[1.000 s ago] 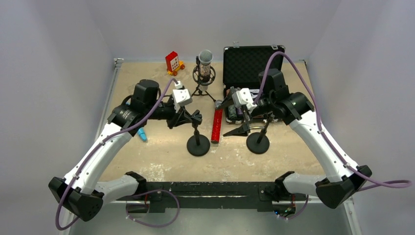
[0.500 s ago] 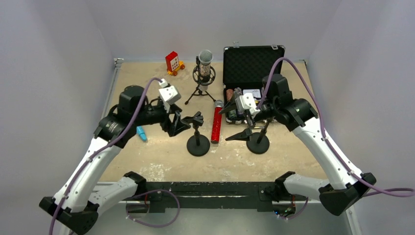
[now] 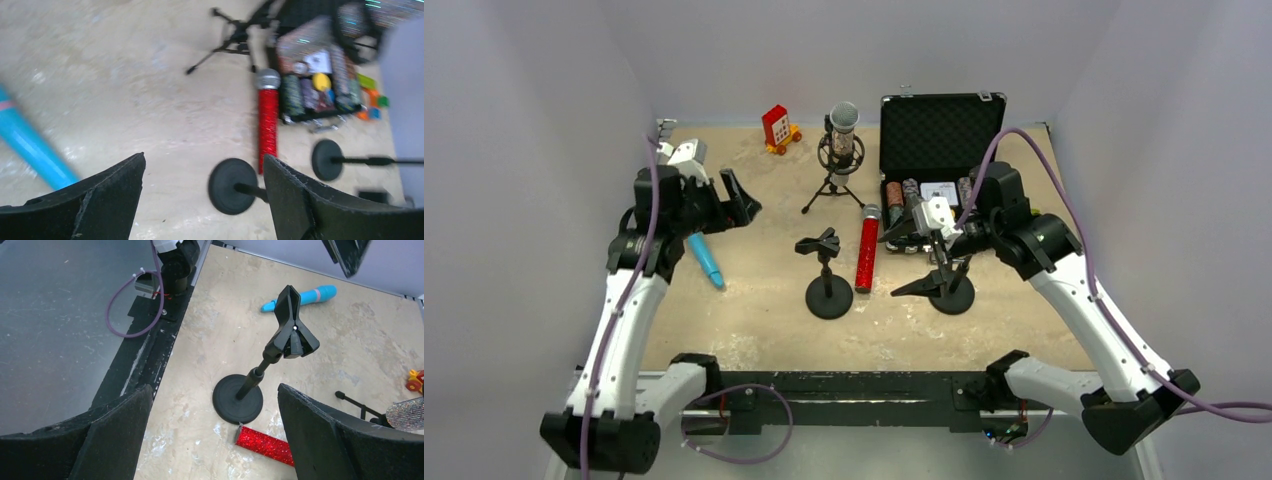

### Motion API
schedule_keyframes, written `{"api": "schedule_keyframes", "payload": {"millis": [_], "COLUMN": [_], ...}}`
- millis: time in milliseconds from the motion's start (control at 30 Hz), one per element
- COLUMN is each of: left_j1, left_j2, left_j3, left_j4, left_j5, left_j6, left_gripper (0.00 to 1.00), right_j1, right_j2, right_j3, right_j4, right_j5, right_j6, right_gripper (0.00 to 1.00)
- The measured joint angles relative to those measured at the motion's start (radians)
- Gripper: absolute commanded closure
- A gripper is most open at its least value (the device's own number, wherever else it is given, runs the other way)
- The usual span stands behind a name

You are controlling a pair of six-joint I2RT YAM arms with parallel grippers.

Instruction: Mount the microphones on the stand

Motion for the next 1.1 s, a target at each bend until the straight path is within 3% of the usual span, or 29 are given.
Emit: {"api": "schedule_keyframes", "payload": {"millis": [200, 400, 633, 700, 733, 1100], "left_j1": [0.052, 0.128, 0.188, 0.198, 0.2, 0.227], "left_j2": [0.268, 0.492, 0.589, 0.599, 0.603, 0.738], "left_j3": [-0.006, -0.005, 0.016, 0.022, 0.026, 0.073], "left_j4": [-0.03, -0.044, -0.049, -0.05, -0.051, -0.066], "left_j5": [-0.328, -0.497, -0.557, -0.565, -0.565, -0.51], "left_j6": [-0.087, -0.121, -0.12, -0.118, -0.117, -0.103], "left_gripper": [0.17, 0.2, 0.22, 0.48, 0.52, 0.5], "right_j1": [-0.009, -0.014, -0.019, -0.021, -0.022, -0.027], "right_j2": [-0.019, -0.036, -0.046, -0.046, -0.046, -0.046], "right_j3": [-0.018, -0.046, -0.085, -0.092, -0.095, -0.107], "right_j4": [0.011, 0.028, 0.045, 0.05, 0.051, 0.059], "right_j5": [-0.006, -0.021, -0.042, -0.049, -0.051, -0.079], "right_j6": [0.022, 0.023, 0.023, 0.023, 0.022, 0.023], "right_gripper": [0.01, 0.01, 0.01, 0.01, 0.01, 0.01]}}
